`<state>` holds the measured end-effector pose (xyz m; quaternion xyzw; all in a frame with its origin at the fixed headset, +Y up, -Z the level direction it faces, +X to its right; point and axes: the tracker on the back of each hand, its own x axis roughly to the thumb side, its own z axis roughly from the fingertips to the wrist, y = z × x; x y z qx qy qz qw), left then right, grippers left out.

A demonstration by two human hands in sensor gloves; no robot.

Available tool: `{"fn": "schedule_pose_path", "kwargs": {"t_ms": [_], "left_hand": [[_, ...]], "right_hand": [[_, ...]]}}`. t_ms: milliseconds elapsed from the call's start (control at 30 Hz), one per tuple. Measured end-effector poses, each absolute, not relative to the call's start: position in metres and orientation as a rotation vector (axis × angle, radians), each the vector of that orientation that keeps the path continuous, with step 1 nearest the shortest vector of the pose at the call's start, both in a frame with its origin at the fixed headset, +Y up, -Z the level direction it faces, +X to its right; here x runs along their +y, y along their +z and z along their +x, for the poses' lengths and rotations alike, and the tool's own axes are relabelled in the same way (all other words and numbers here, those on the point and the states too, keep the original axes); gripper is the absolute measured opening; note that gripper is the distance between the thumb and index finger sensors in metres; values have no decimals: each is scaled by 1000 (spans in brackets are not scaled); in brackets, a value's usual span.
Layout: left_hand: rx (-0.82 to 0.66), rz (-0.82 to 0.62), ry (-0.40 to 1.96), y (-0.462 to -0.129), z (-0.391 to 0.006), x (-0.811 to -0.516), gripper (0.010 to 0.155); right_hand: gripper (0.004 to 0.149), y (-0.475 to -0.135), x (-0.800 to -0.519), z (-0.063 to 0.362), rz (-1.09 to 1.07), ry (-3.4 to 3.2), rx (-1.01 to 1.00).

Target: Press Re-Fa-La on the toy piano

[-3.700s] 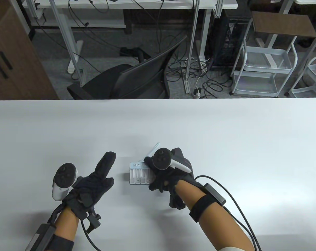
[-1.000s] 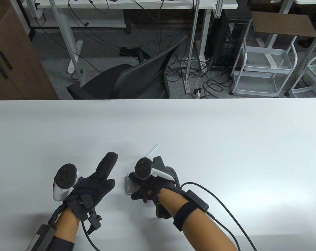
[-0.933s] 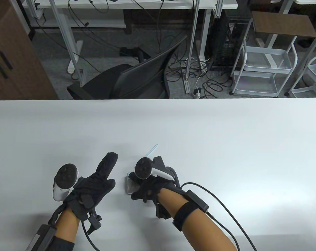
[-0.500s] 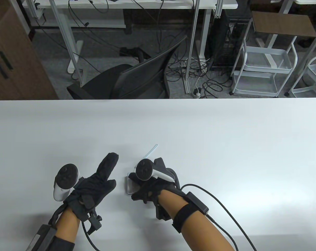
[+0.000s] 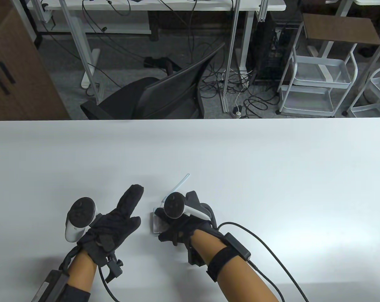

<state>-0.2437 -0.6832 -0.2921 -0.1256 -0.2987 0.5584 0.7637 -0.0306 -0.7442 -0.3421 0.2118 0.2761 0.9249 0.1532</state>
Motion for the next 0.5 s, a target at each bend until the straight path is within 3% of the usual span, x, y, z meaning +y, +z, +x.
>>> {"fn": "schedule_pose_path", "kwargs": {"t_ms": [500], "left_hand": [[-649,-273,1213,-292,-243,-683,92]], "right_hand": [[82,-342,-746,-30,604,2644,790]]}}
